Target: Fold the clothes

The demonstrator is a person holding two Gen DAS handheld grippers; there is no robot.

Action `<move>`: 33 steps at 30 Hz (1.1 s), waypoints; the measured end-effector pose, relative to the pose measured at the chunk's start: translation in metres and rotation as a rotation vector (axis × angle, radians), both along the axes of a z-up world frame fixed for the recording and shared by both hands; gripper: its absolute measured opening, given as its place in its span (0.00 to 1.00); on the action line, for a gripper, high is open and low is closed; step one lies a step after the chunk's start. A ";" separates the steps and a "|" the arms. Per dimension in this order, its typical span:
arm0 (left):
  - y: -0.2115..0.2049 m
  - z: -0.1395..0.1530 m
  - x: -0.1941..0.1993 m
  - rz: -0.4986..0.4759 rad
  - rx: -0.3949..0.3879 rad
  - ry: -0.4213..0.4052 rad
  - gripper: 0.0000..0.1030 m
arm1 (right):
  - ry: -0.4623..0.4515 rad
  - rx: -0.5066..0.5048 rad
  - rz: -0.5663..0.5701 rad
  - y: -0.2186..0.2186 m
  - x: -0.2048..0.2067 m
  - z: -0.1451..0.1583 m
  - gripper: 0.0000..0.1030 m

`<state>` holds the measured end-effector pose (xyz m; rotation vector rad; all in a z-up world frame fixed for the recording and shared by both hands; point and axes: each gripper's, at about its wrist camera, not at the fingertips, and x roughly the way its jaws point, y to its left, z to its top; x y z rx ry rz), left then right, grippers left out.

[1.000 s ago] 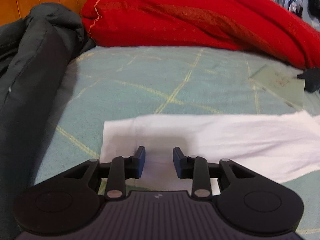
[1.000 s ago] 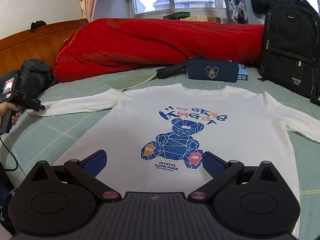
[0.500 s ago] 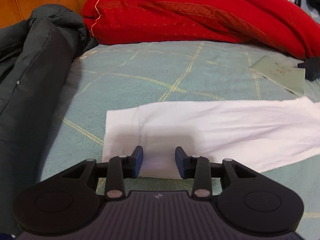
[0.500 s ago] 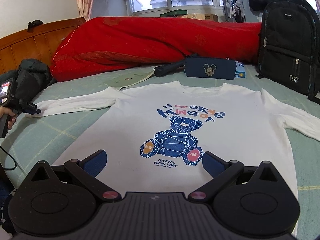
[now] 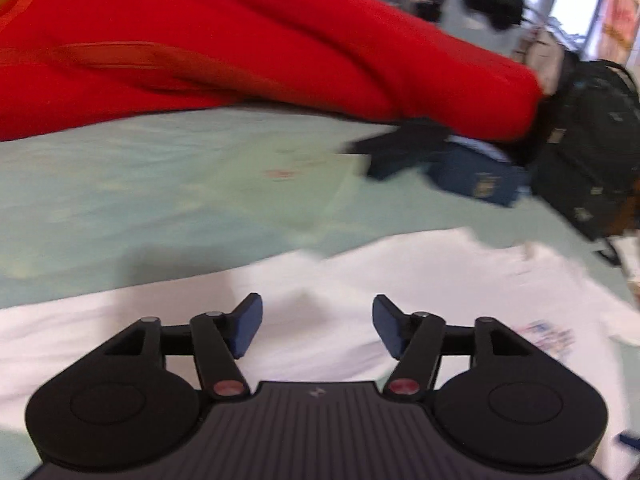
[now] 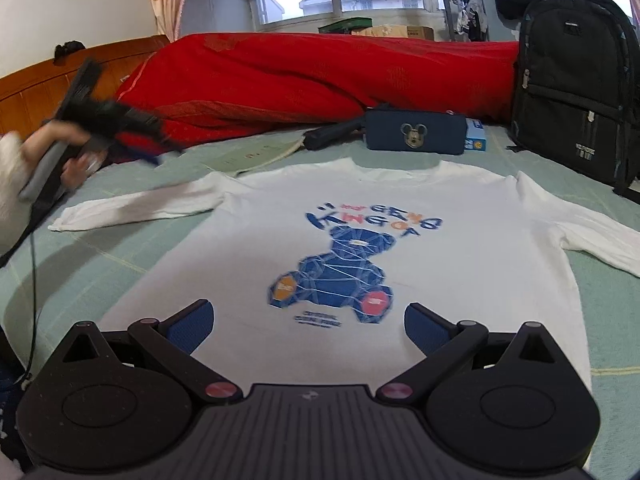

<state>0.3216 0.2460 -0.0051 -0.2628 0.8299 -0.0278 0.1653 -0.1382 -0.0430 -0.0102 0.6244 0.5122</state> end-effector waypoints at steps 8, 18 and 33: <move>-0.053 -0.044 0.072 -0.011 -0.136 0.141 0.61 | 0.028 0.020 -0.044 -0.034 0.013 -0.016 1.00; -0.060 -0.088 0.118 0.095 0.065 0.125 0.61 | 0.072 0.070 -0.082 -0.060 0.026 -0.033 1.00; -0.119 -0.068 0.103 -0.165 0.023 0.182 0.74 | 0.072 0.096 -0.079 -0.062 0.020 -0.033 1.00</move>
